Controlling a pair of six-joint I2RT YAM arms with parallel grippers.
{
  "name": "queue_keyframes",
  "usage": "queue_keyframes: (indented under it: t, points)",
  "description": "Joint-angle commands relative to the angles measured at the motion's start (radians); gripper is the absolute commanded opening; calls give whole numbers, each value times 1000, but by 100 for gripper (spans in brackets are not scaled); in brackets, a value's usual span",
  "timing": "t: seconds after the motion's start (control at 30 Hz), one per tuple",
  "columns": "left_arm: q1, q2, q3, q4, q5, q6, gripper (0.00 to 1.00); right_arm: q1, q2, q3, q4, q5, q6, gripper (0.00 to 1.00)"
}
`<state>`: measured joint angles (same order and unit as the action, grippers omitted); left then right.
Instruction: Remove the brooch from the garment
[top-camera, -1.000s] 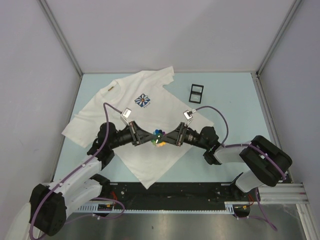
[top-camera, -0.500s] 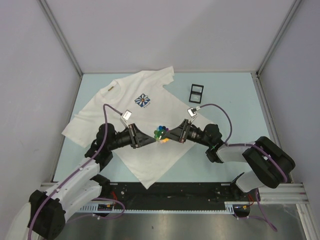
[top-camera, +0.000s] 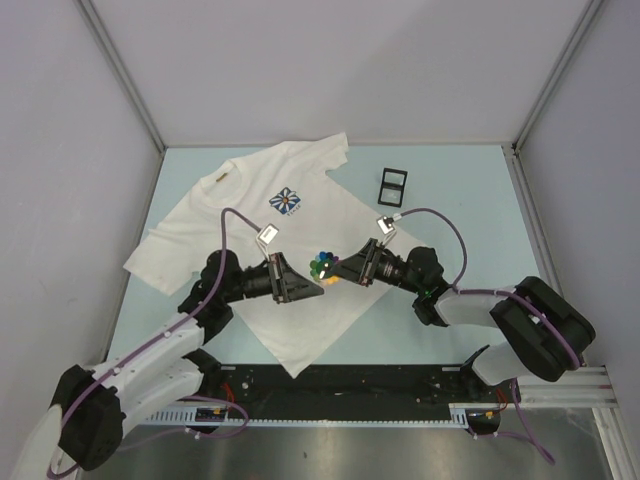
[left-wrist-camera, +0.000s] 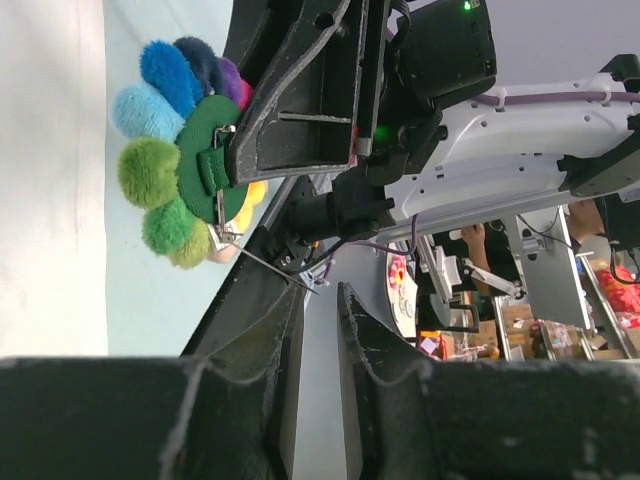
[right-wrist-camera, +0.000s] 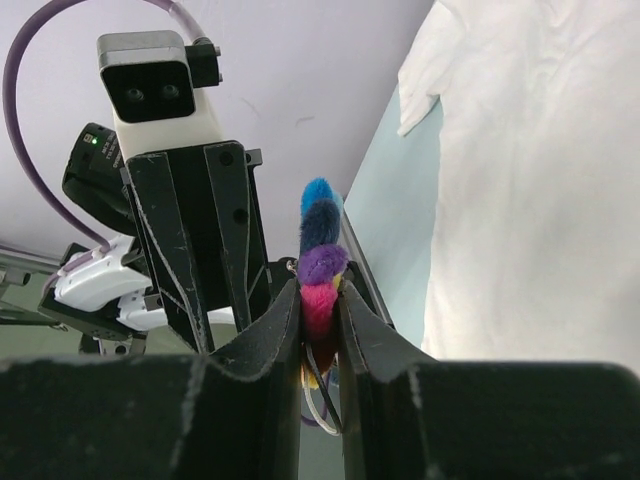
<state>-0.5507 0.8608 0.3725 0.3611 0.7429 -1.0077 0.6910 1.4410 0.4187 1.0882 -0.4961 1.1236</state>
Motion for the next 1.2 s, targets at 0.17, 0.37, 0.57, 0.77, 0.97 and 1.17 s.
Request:
queue_keyframes:
  t: [0.17,0.37,0.57,0.77,0.97,1.17]
  points:
    - [-12,58,66,147,-13,-83,24,28,-24,2,10,25,-27,0]
    - [-12,73,108,121,-62,-74,25,47,-17,2,16,22,-28,0]
    - [-11,95,120,93,-91,-60,25,58,-19,2,12,14,-28,0]
    - [-5,84,140,21,-123,-22,25,68,-22,0,15,2,-8,0]
    - [11,46,196,-86,-120,50,34,68,-27,-15,18,10,28,0]
    - [32,-20,299,-327,-106,236,58,28,-36,-18,27,-57,59,0]
